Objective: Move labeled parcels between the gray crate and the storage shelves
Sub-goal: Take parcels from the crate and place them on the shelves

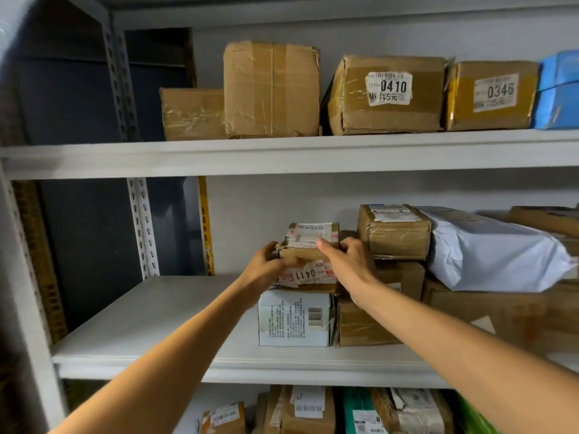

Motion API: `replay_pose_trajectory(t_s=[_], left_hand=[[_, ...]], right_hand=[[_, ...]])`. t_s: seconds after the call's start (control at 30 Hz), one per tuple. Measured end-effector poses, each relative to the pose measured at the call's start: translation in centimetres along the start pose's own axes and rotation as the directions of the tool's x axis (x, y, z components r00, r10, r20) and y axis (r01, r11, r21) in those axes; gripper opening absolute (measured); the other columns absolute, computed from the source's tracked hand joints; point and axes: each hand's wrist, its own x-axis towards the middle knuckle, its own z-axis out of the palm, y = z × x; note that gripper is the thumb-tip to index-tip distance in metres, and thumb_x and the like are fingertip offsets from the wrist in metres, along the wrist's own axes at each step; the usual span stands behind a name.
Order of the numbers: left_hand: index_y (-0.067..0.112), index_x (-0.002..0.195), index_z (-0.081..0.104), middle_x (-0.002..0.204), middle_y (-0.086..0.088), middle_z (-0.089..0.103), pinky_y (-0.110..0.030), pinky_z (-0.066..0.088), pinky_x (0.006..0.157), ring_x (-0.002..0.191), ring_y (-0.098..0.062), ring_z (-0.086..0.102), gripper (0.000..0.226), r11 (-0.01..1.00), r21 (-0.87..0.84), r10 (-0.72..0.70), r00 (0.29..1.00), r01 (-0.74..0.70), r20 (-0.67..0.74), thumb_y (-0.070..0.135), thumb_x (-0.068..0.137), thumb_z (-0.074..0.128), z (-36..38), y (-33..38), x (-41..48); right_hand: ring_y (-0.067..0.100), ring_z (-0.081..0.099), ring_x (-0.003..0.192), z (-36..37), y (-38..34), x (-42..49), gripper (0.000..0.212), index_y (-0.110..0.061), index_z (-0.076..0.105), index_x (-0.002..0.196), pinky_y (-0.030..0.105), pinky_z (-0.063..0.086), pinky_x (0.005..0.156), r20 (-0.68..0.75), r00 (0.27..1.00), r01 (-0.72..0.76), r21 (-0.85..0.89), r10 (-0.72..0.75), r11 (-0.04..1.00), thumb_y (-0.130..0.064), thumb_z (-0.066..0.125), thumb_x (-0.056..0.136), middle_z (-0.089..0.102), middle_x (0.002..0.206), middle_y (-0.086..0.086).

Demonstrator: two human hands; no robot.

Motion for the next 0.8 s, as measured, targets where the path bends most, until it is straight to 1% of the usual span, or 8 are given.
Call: replay_pose_trajectory(t_s=[0.03, 0.1, 0.2, 0.37, 0.5, 0.6, 0.7, 0.8], left_hand=[[0.011, 0.117, 0.052, 0.106, -0.012, 0.067, -0.030, 0.056, 0.077, 0.094, -0.022, 0.066, 0.044, 0.999, -0.040, -0.009, 1.000, 0.007, -0.029, 0.025, 0.082, 0.073, 0.2, 0.0, -0.2], [0.007, 0.109, 0.050, 0.108, -0.015, 0.066, -0.038, 0.056, 0.082, 0.094, -0.028, 0.067, 0.040, 0.994, -0.110, -0.024, 0.996, 0.014, -0.087, 0.032, 0.085, 0.070, 0.4, 0.3, -0.6], [0.007, 0.099, 0.046, 0.107, -0.016, 0.067, -0.034, 0.058, 0.074, 0.088, -0.025, 0.070, 0.030, 0.975, -0.221, -0.005, 0.992, -0.023, -0.125, 0.010, 0.083, 0.071, 0.8, 0.7, -1.5], [0.014, 0.121, 0.045, 0.111, -0.004, 0.060, -0.036, 0.056, 0.082, 0.104, -0.027, 0.064, 0.059, 0.981, -0.189, 0.020, 0.988, -0.050, -0.156, -0.008, 0.075, 0.073, 1.5, 0.6, -3.3], [0.016, 0.119, 0.057, 0.102, -0.003, 0.067, -0.023, 0.059, 0.070, 0.090, -0.016, 0.068, 0.045, 0.994, -0.086, 0.060, 0.996, -0.066, -0.072, -0.008, 0.082, 0.067, 1.9, 0.5, -4.5], [0.008, 0.122, 0.058, 0.107, -0.009, 0.067, -0.026, 0.059, 0.071, 0.091, -0.020, 0.069, 0.042, 0.994, -0.100, 0.036, 0.994, -0.047, -0.107, -0.009, 0.084, 0.065, 2.2, 0.2, -4.9], [0.008, 0.118, 0.058, 0.107, -0.010, 0.067, -0.027, 0.059, 0.072, 0.093, -0.022, 0.068, 0.040, 0.991, -0.130, 0.012, 0.983, -0.037, -0.182, -0.012, 0.084, 0.062, 2.8, 0.2, -5.6], [0.009, 0.119, 0.058, 0.107, -0.008, 0.067, -0.027, 0.060, 0.071, 0.095, -0.023, 0.067, 0.040, 0.976, -0.201, 0.042, 0.979, -0.083, -0.200, -0.011, 0.085, 0.062, 3.5, -0.3, -6.7]], right_hand=[[0.013, 0.057, 0.084, -0.1, 0.0, -0.4, 0.036, -0.013, 0.050, 0.114, 0.027, 0.046, 0.067, -0.050, 0.999, 0.004, 0.005, -0.003, 1.000, -0.039, 0.063, 0.091, 0.060, 0.110, 0.008], [0.015, 0.060, 0.085, -0.2, 0.3, -0.5, 0.025, -0.016, 0.050, 0.099, 0.030, 0.051, 0.070, -0.083, 0.997, 0.005, 0.045, -0.001, 0.999, -0.026, 0.070, 0.087, 0.063, 0.106, 0.006], [0.015, 0.060, 0.095, -0.8, 0.7, -1.4, 0.031, -0.015, 0.044, 0.092, 0.024, 0.050, 0.070, -0.036, 0.999, 0.015, 0.088, -0.012, 0.996, -0.004, 0.071, 0.083, 0.063, 0.107, 0.001], [0.016, 0.053, 0.119, -1.8, 1.4, -3.4, 0.060, -0.014, 0.044, 0.127, 0.026, 0.044, 0.092, 0.068, 0.996, 0.057, 0.023, -0.058, 0.998, 0.011, 0.068, 0.079, 0.059, 0.125, 0.001], [0.020, 0.051, 0.127, -1.9, 2.0, -4.5, 0.066, -0.014, 0.046, 0.135, 0.024, 0.043, 0.093, 0.123, 0.982, 0.143, 0.021, -0.145, 0.989, 0.013, 0.067, 0.079, 0.058, 0.132, 0.005], [0.018, 0.049, 0.129, -1.9, 1.9, -4.8, 0.068, -0.020, 0.043, 0.139, 0.021, 0.045, 0.091, 0.169, 0.967, 0.193, 0.013, -0.193, 0.981, 0.011, 0.065, 0.082, 0.057, 0.134, 0.002], [0.023, 0.046, 0.132, -1.9, 1.7, -5.4, 0.078, -0.025, 0.034, 0.146, 0.039, 0.049, 0.100, 0.175, 0.968, 0.167, 0.079, -0.179, 0.983, 0.015, 0.059, 0.084, 0.052, 0.140, 0.003], [0.021, 0.044, 0.134, -2.6, 1.1, -6.4, 0.078, -0.024, 0.031, 0.149, 0.019, 0.050, 0.084, 0.188, 0.951, 0.241, 0.054, -0.247, 0.969, 0.015, 0.057, 0.086, 0.050, 0.142, 0.001]])
